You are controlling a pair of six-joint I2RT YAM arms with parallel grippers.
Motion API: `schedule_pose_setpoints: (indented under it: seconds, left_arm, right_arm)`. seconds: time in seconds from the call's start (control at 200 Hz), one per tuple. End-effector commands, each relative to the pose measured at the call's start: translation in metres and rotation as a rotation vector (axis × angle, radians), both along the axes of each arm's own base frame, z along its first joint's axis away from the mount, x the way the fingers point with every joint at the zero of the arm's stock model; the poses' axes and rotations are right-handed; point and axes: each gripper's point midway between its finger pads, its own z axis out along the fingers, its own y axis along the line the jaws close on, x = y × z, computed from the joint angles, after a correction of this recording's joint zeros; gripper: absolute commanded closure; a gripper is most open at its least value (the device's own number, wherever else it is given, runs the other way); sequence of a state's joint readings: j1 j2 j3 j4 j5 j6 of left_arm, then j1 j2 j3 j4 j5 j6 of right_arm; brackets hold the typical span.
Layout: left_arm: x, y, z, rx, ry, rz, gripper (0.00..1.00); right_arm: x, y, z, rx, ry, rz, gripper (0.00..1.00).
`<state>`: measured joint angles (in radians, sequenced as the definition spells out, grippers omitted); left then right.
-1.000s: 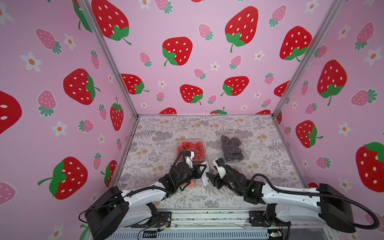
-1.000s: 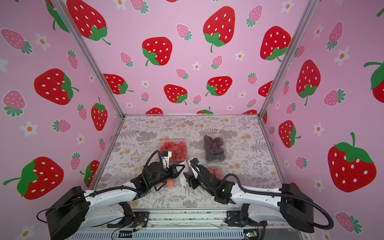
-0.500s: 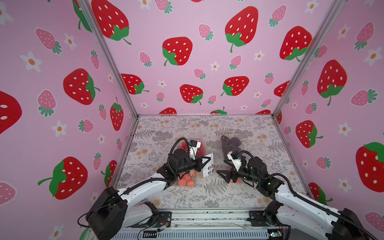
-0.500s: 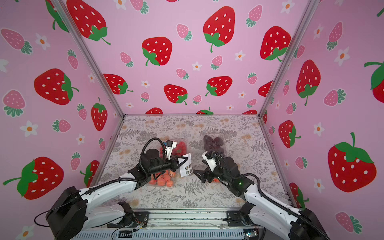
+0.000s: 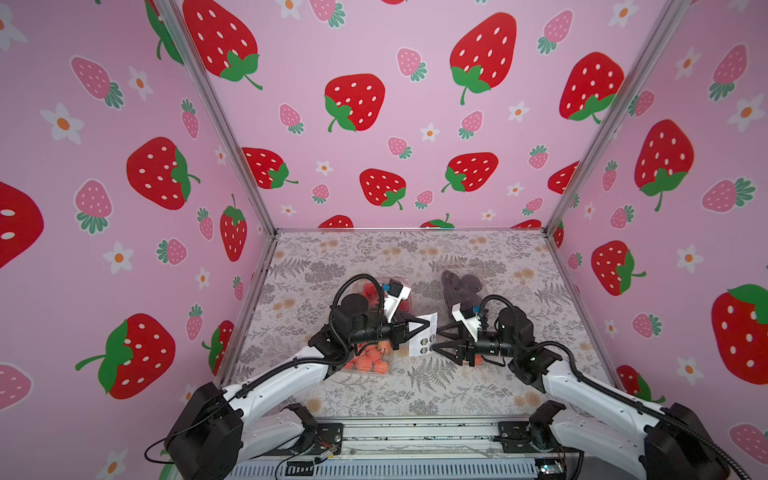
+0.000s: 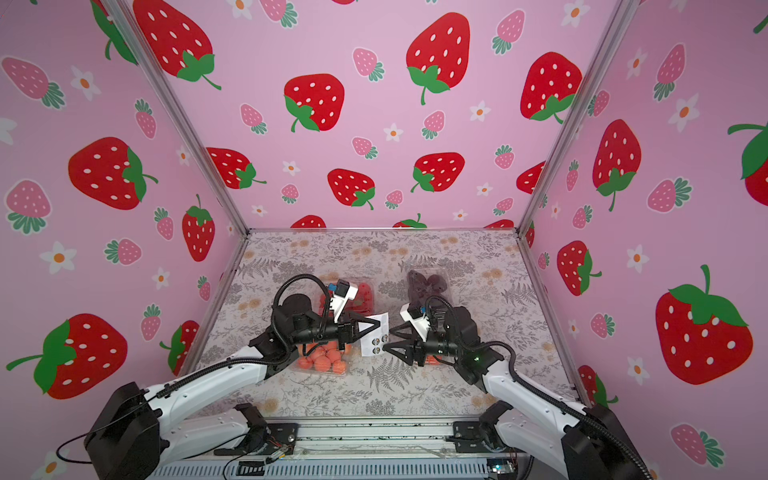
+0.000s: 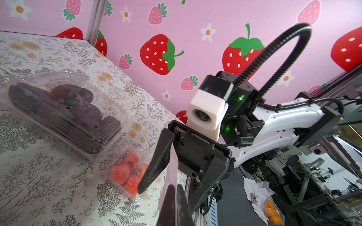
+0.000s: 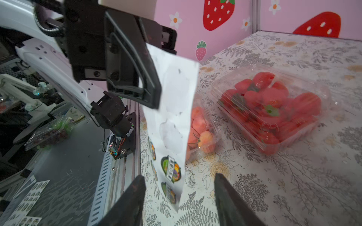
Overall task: Label fruit boxes
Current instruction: Adjust the label sticker.
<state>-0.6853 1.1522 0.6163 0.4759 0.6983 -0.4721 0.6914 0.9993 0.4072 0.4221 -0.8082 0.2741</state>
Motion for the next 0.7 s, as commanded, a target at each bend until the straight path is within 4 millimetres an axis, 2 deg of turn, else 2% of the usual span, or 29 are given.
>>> schedule_pose_setpoints:
  seconds: [0.0, 0.22, 0.31, 0.47, 0.565, 0.65, 0.67, 0.695]
  left_arm:
    - [-0.006, -0.006, 0.031, -0.062, -0.098, -0.061, 1.00]
    - [-0.007, -0.013, 0.032, -0.077, -0.094, -0.075, 1.00]
    - [-0.009, -0.016, 0.033, -0.083, -0.101, -0.085, 1.00]
    - [-0.007, -0.019, 0.032, -0.076, -0.098, -0.084, 1.00]
    - [-0.006, -0.021, 0.029, -0.066, -0.097, -0.085, 1.00]
    - [-0.007, -0.021, 0.029, -0.068, -0.101, -0.086, 1.00]
    - [-0.007, -0.021, 0.029, -0.068, -0.102, -0.086, 1.00]
    - [-0.008, -0.020, 0.030, -0.070, -0.104, -0.088, 1.00]
  right_arm:
    - [-0.014, 0.001, 0.031, 0.079, -0.045, 0.087, 0.53]
    - [-0.014, 0.002, 0.032, 0.083, -0.045, 0.095, 0.59]
    - [-0.013, 0.004, 0.033, 0.089, -0.041, 0.108, 0.68]
    - [-0.016, 0.003, 0.035, 0.087, -0.018, 0.107, 0.73]
    - [-0.014, 0.001, 0.033, 0.088, -0.022, 0.089, 0.82]
    - [-0.014, 0.002, 0.030, 0.081, -0.015, 0.089, 0.81]
    - [-0.014, 0.002, 0.029, 0.078, -0.013, 0.085, 0.77]
    - [-0.013, 0.001, 0.027, 0.074, -0.010, 0.083, 0.66]
